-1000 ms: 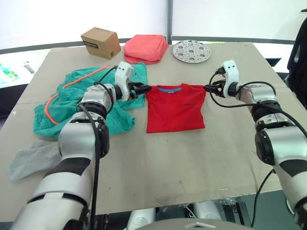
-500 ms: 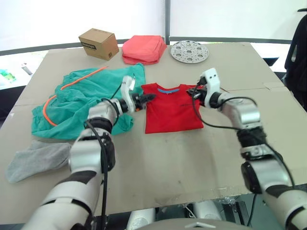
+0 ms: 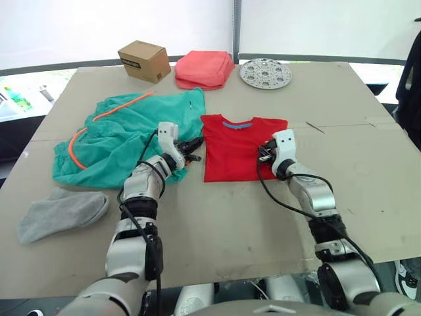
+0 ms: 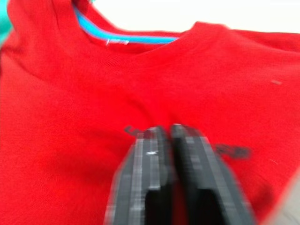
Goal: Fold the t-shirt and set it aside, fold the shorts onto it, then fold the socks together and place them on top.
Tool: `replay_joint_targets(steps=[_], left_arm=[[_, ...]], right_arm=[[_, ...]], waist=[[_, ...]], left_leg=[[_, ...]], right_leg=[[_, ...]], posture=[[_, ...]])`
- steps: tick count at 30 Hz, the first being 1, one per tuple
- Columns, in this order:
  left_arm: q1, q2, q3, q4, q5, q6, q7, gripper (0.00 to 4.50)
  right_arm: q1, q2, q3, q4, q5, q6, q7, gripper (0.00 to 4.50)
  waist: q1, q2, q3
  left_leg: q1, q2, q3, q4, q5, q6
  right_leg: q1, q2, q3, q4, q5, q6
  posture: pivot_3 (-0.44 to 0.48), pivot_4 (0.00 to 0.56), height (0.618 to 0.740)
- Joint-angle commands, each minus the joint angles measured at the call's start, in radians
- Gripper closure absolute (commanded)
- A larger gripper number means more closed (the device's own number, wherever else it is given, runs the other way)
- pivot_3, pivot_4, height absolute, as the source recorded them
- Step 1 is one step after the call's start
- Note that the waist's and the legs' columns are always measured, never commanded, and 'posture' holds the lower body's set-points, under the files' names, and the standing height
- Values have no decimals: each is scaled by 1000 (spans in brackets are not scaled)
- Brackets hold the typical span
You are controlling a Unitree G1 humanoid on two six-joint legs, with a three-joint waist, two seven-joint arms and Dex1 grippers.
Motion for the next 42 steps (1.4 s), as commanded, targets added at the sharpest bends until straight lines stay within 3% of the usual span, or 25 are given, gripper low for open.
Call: replay_joint_targets(steps=[1,5,7,8,10,15,19,24,27,31,35,39,42], left_arm=[[115,54,-6,-350,-134,129,-59,3773],[267,148,-33,-648,-235,262,-104,2471],[351,205,-38,-779,-290,307,-130,1581],[411,249,-34,-856,-321,329,-157,963],[504,310,-15,-961,-371,358,-186,142],[609,391,32,-1065,-447,381,-185,63],[679,449,94,-1091,-484,367,-203,63],[683,456,95,-1065,-475,338,-175,63],[684,448,94,-1069,-480,334,-150,0],[689,447,90,-1058,-475,322,-136,0],[684,446,88,-1037,-470,310,-128,0],[663,439,66,-1013,-464,297,-119,0],[629,427,25,-985,-446,279,-121,0]], right_arm=[[45,-19,-70,-277,84,162,-26,2497],[101,-44,-118,-437,112,355,-76,1004],[124,-57,-130,-479,125,442,-90,97],[140,-46,-136,-478,143,487,-93,0],[156,-25,-137,-462,158,527,-102,0],[131,20,-147,-408,179,547,-116,0],[95,16,-41,-246,115,455,-83,0],[8,18,113,-58,29,321,-20,0],[-12,5,202,21,-37,266,16,850],[20,-9,196,134,-59,230,38,2581],[66,-20,124,78,-19,254,47,4365],[98,-41,22,-14,7,262,-2,4449],[119,-40,-167,-95,48,253,-129,4449]], waist=[[-3,0,0],[-2,0,0],[2,2,0],[3,2,0],[0,2,0],[2,7,1],[-7,8,2],[-26,3,-1],[-37,2,-2],[-41,0,-4],[-37,0,-11],[-6,1,-11],[23,4,-9]], left_leg=[[-1,1,0,0,0,0],[0,2,0,-1,0,0],[0,2,0,-2,0,0],[0,1,0,-2,0,0],[0,2,0,-2,0,0],[1,3,1,-2,0,0],[4,4,4,-2,0,1],[8,4,5,-3,0,1],[10,5,7,-3,0,1],[12,7,6,-5,0,0],[13,8,6,-6,-1,0],[12,7,5,-6,-1,0],[9,4,2,-6,-1,0]], right_leg=[[-1,0,0,0,0,0],[0,-3,2,-5,0,-1],[0,-4,3,-5,0,-1],[0,-4,4,-6,1,-2],[1,-4,4,-10,2,-5],[2,-1,0,-14,1,-10],[3,3,1,-15,1,-10],[6,5,4,-14,1,-10],[5,7,9,-14,1,-10],[5,11,11,-14,1,-10],[5,12,13,-14,1,-11],[5,9,12,-15,0,-11],[5,6,10,-15,0,-11]], posture=[[0,150,740],[0,150,740],[0,150,740],[0,150,740],[0,150,740],[0,150,740],[0,150,740],[0,150,740],[0,150,740],[0,150,740],[0,150,740],[0,150,740],[0,150,740]])
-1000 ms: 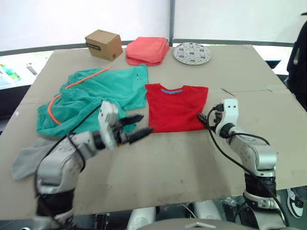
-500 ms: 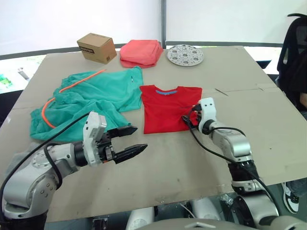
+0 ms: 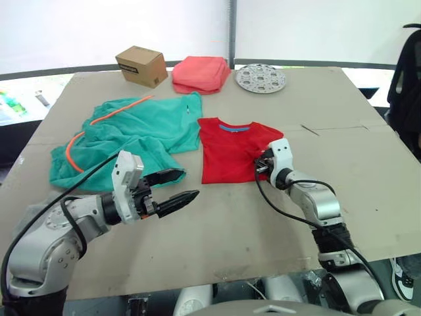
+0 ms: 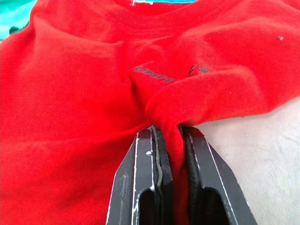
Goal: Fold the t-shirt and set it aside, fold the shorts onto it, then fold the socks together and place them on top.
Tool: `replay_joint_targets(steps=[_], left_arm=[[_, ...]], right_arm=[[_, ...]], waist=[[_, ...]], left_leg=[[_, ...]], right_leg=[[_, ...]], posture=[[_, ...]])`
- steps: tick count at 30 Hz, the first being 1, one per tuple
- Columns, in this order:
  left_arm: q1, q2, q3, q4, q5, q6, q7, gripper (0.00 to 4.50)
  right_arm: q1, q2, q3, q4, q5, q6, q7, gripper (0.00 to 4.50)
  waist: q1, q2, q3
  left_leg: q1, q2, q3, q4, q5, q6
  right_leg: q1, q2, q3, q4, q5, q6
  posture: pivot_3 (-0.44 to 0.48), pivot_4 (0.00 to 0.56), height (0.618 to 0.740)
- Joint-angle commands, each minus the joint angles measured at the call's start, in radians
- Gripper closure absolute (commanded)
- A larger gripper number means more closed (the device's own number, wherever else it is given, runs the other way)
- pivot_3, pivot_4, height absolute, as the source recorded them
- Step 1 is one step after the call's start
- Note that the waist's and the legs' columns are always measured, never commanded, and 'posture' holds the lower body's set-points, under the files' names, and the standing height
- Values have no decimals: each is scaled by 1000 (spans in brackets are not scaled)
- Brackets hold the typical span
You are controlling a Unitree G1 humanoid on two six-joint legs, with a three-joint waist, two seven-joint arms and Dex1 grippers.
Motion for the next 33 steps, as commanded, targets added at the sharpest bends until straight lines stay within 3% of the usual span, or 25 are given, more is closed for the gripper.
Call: replay_joint_targets(steps=[1,5,12,20,28,33], left_arm=[[-42,-10,-40,19,15,-40,-4,0],[-114,-22,-97,62,26,-50,-18,0],[-241,-59,-186,144,40,-57,-42,0],[-344,-91,-258,155,15,-31,-86,0],[-395,-81,-303,131,31,-48,-142,0],[-396,-90,-313,134,37,-52,-144,0]], right_arm=[[57,-26,-230,-36,17,40,-173,4449],[123,0,-367,-209,27,80,-314,4449],[161,66,-594,-471,26,139,-552,4449],[91,47,-773,-318,53,23,-673,4449],[1,44,-866,-165,87,-157,-797,4449],[33,-68,-822,-119,99,-96,-714,4449]], waist=[[20,3,2],[34,6,4],[2,13,8],[-14,13,8],[-13,13,9],[-12,13,9]], left_leg=[[0,-1,0,0,0,0],[-4,-3,-2,2,0,0],[-6,-3,1,-1,0,0],[-4,-2,4,-2,0,1],[-4,-1,5,-2,0,1],[-4,0,5,-2,0,1]], right_leg=[[0,-1,0,0,0,0],[-1,-3,-3,-1,0,0],[-4,-1,-3,-1,0,0],[-4,1,0,-1,0,1],[-4,4,3,-2,0,1],[-4,5,3,-2,0,1]], posture=[[0,150,740],[0,150,740],[0,150,740],[0,150,740],[0,150,740],[0,150,740]])
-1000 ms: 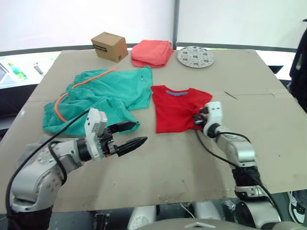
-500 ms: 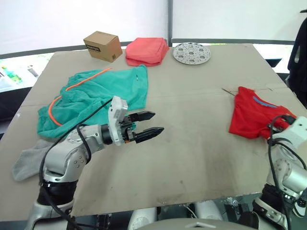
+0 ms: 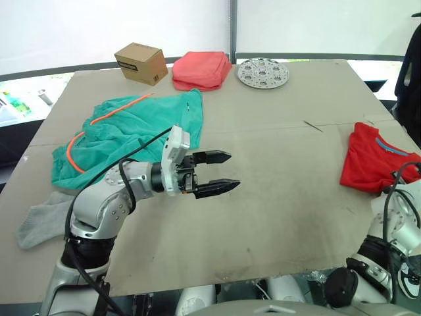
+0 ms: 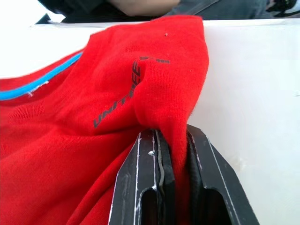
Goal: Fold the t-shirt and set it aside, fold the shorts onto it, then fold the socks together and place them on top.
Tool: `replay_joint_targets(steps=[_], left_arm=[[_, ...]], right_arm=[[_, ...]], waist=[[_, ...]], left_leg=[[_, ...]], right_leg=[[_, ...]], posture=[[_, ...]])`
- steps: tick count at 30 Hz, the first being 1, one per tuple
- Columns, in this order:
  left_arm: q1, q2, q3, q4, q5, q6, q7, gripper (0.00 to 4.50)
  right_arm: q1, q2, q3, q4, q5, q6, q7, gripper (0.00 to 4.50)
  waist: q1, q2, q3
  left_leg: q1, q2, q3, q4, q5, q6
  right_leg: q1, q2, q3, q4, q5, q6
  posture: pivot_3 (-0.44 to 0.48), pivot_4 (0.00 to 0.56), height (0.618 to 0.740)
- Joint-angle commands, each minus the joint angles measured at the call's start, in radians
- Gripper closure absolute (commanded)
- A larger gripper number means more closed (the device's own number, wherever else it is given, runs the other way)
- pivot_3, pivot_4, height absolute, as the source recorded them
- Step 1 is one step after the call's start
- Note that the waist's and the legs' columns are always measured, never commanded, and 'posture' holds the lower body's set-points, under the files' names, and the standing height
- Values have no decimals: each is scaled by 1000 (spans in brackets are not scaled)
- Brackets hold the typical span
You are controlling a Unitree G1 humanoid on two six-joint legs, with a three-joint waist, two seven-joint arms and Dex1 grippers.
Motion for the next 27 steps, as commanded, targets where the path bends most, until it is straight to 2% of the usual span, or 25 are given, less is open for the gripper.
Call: replay_joint_targets(steps=[1,5,6,7,10,13,14,17,21,24,27], left_arm=[[-5,-1,-1,-27,-2,-20,-14,0],[-9,-13,-9,-26,-1,-22,-11,0],[-9,-15,-10,-27,1,-23,-11,0],[-8,-17,-13,-27,4,-25,-12,0],[-4,-18,-17,-23,9,-29,-20,0],[-9,-19,-19,-12,14,-36,-26,0],[-11,-20,-19,-9,15,-37,-25,0],[-7,-21,-19,-11,14,-39,-21,0],[9,-22,-17,-14,15,-41,-19,0],[10,-32,-24,-17,18,-41,-13,0],[7,-44,-29,-22,22,-38,-4,0]], right_arm=[[41,-130,49,-13,5,72,94,4449],[94,-192,72,-47,50,189,159,4449],[100,-199,69,-52,60,204,168,3634],[104,-205,64,-54,73,221,180,3295],[123,-217,69,-77,103,291,210,1665],[186,-248,93,-145,94,357,240,284],[224,-273,111,-182,78,373,259,131],[350,-364,160,-309,55,418,339,131],[528,-521,221,-495,78,458,520,131],[522,-550,217,-537,160,486,626,131],[457,-565,259,-500,203,496,701,131]], waist=[[1,1,1],[1,1,1],[1,1,1],[0,1,1],[-3,1,1],[0,1,1],[2,1,1],[7,1,1],[3,0,2],[-6,-6,5],[-5,-8,7]], left_leg=[[0,0,1,0,0,0],[0,1,1,0,0,0],[1,1,1,0,0,0],[1,1,0,0,0,0],[1,1,2,0,0,1],[1,1,3,0,0,1],[1,1,3,0,-1,1],[0,1,1,0,-1,1],[-1,1,1,0,-1,2],[2,4,3,0,-1,2],[3,4,4,1,-1,2]], right_leg=[[0,0,1,0,0,0],[0,1,1,-1,0,0],[1,1,1,-1,0,0],[1,2,1,-1,0,0],[1,2,3,-1,0,0],[1,2,3,-1,0,0],[1,2,3,-1,0,0],[0,2,2,-2,-1,1],[1,2,3,-3,-3,6],[1,4,4,-4,-4,6],[2,4,5,-4,-4,7]], posture=[[0,150,740],[0,150,740],[0,150,740],[0,150,740],[0,150,740],[0,150,740],[0,150,740],[0,150,740],[0,150,740],[0,150,740],[0,150,740]])
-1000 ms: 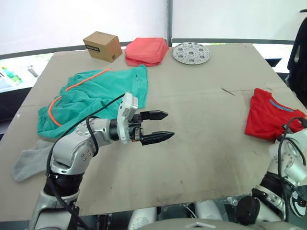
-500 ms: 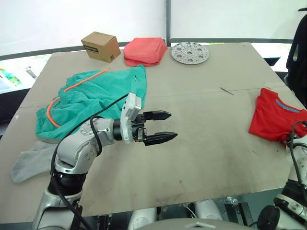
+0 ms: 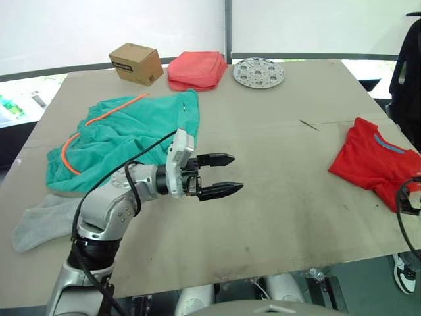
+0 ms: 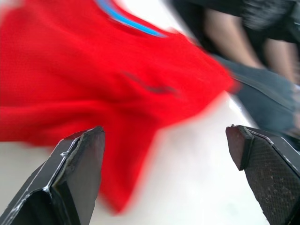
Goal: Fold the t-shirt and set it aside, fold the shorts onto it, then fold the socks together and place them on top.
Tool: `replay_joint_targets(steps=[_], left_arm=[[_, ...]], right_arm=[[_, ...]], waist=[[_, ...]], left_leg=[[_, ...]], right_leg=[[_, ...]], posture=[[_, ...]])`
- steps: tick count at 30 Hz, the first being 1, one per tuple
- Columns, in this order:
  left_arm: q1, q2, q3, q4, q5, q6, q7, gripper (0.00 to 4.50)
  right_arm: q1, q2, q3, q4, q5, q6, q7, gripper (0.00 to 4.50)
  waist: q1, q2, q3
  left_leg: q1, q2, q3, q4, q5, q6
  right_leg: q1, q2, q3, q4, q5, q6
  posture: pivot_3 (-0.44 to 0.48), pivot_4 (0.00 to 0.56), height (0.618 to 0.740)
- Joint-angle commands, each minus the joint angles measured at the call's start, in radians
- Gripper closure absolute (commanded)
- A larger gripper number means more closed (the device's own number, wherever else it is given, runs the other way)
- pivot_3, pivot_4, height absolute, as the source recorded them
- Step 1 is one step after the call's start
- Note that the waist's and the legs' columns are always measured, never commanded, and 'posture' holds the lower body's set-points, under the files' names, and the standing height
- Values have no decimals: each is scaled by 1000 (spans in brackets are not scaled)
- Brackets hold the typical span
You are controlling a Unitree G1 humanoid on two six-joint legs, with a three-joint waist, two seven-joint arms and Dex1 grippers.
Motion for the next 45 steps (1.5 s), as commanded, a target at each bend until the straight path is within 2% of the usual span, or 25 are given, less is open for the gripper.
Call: replay_joint_targets(steps=[1,8,19,22,30,31,35,38,41,42,43,45], left_arm=[[-8,-12,-2,-30,-5,-13,6,0],[23,-6,27,-65,-16,-9,40,0],[80,25,47,-142,-75,39,56,0],[79,24,44,-135,-66,30,59,0],[89,24,45,-150,-70,30,78,0],[91,26,48,-150,-71,31,79,0],[103,36,67,-141,-71,25,77,0],[106,37,74,-138,-58,14,83,0],[113,32,82,-134,-44,1,102,0],[122,34,87,-132,-40,-7,104,0],[128,17,89,-142,-44,0,139,0],[151,4,102,-152,-46,1,174,0]], right_arm=[[-71,-32,49,22,33,-8,81,131],[-220,-86,256,336,-65,-119,185,131],[-295,-131,317,425,-38,-106,343,131],[-340,-110,334,504,-53,-104,332,829],[-542,-11,300,717,-70,-158,262,4375],[-573,1,295,750,-78,-183,246,4450],[-720,75,277,865,-75,-240,195,4450],[-767,108,307,903,-99,-264,181,4450],[-767,138,294,925,-106,-329,163,3309],[-757,145,293,916,-109,-340,157,2782],[-729,137,290,889,-119,-351,151,2450],[-673,126,309,810,-145,-361,142,1432]], waist=[[3,-2,1],[17,-3,3],[13,-3,3],[13,-3,3],[5,-5,2],[5,-5,2],[5,-4,3],[8,-4,3],[15,-4,3],[15,-4,3],[15,-3,3],[17,-3,3]], left_leg=[[0,0,1,0,0,0],[-3,-1,0,1,-1,1],[-4,-2,-1,2,-1,2],[-4,-2,-1,3,-1,2],[-2,-1,2,3,-1,2],[-1,-1,3,3,-1,2],[0,-1,5,3,-1,2],[-1,-1,5,2,-1,2],[-2,-2,4,2,-1,2],[-2,-2,3,2,-1,2],[-2,-2,3,2,-1,2],[-3,-3,2,2,-1,2]], right_leg=[[0,0,0,0,0,0],[0,-1,0,-1,3,-4],[0,-1,0,-2,3,-4],[0,-1,0,-2,3,-4],[0,0,2,-1,3,-4],[1,0,3,0,3,-4],[0,0,5,1,3,-4],[0,0,5,2,4,-4],[0,-1,2,2,5,-1],[0,-1,2,1,5,-1],[0,-1,3,1,5,-1],[0,-3,2,1,5,-1]], posture=[[0,150,740],[0,150,740],[0,150,740],[0,150,740],[0,150,740],[0,150,740],[0,150,740],[0,150,740],[0,150,740],[0,150,740],[0,150,740],[0,150,740]])
